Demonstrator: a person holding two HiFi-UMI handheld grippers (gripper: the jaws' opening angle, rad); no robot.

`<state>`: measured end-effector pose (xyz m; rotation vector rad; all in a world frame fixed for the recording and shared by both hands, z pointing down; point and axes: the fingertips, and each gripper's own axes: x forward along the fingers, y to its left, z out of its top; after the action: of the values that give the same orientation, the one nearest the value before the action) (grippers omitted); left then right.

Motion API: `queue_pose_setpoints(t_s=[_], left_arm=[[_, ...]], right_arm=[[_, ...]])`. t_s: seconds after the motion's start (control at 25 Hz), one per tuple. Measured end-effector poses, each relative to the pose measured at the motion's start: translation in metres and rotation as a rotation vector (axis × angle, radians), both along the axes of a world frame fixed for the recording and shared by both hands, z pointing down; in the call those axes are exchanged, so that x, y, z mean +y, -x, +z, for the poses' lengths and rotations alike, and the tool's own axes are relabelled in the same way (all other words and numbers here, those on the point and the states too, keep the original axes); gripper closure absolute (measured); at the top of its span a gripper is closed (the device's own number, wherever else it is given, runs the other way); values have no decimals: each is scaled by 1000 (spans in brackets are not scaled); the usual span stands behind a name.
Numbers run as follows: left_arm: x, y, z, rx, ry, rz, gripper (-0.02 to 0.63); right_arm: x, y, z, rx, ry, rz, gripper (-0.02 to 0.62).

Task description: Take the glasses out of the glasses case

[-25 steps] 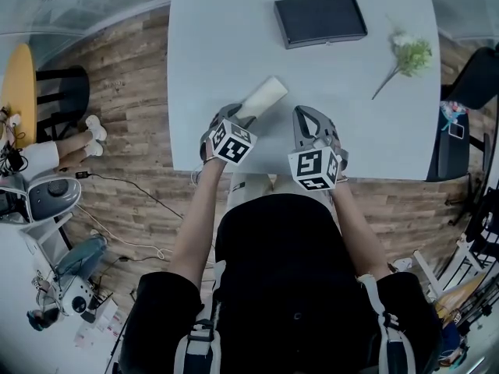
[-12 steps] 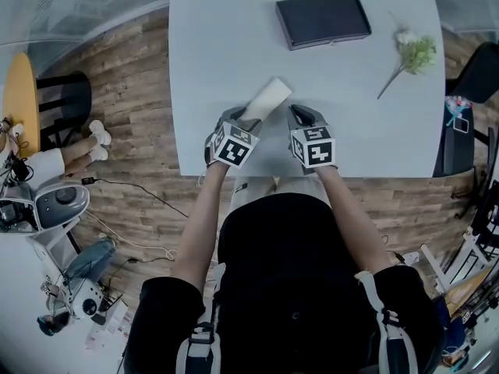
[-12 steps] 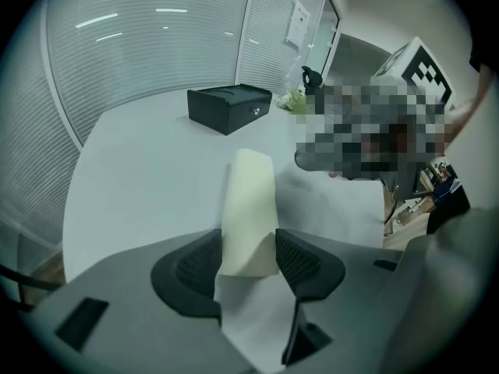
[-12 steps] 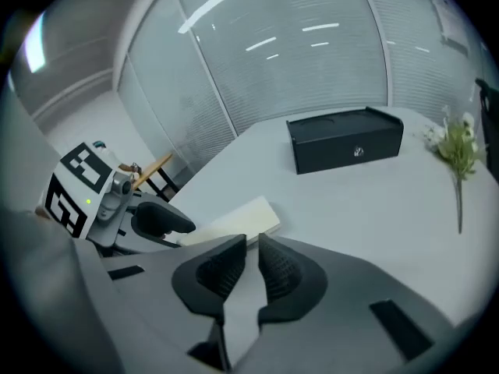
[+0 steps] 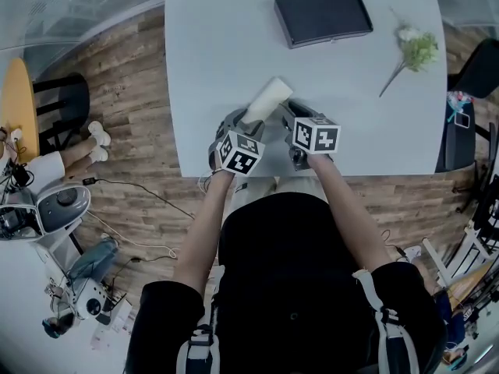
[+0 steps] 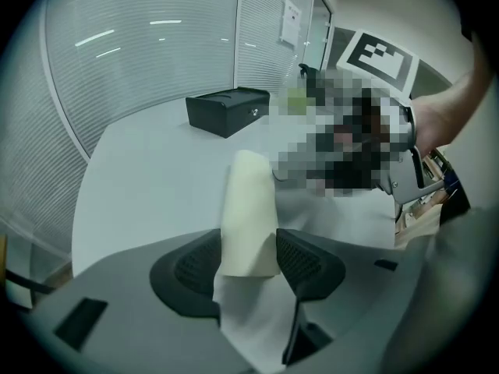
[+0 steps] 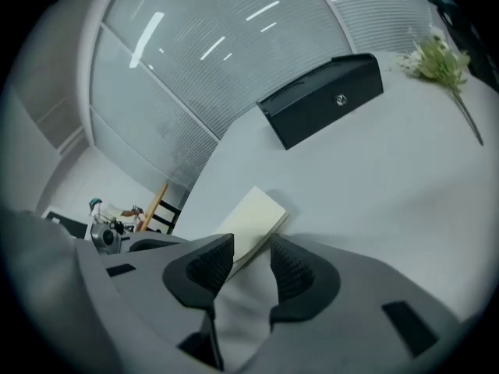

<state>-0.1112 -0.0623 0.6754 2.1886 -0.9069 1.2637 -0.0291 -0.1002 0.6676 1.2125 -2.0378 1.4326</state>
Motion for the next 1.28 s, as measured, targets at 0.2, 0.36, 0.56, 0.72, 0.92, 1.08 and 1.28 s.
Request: queue_pose_setpoints(t_s=[0.2,0.36,0.56,0.72,0.92,1.08,1.28], left_arm=[[-1,-1,3,-38,-33,3,364],[-1,-1,4,-56,-45,8,357],[-2,-2,5,-60,-42,27,350],[-2,-3,5,-80,-43,43,350],[-2,-5,8,-105,-21,55,350],[-1,-4,8,-121,-15,65,350],[-1,-5,8,-141,-23,74,350]], right_arm=[[-6,0,6,-59,57,77,421],[-7,2,12,-87,93,112,419],[-12,3,14,-118,108,133,419],[-15,3,14,-136,119,144,419],[-15,2,14,-154,135,165,434],[-14,2,12,-166,142,177,446],[-16,1,7,-175,127,197,478]])
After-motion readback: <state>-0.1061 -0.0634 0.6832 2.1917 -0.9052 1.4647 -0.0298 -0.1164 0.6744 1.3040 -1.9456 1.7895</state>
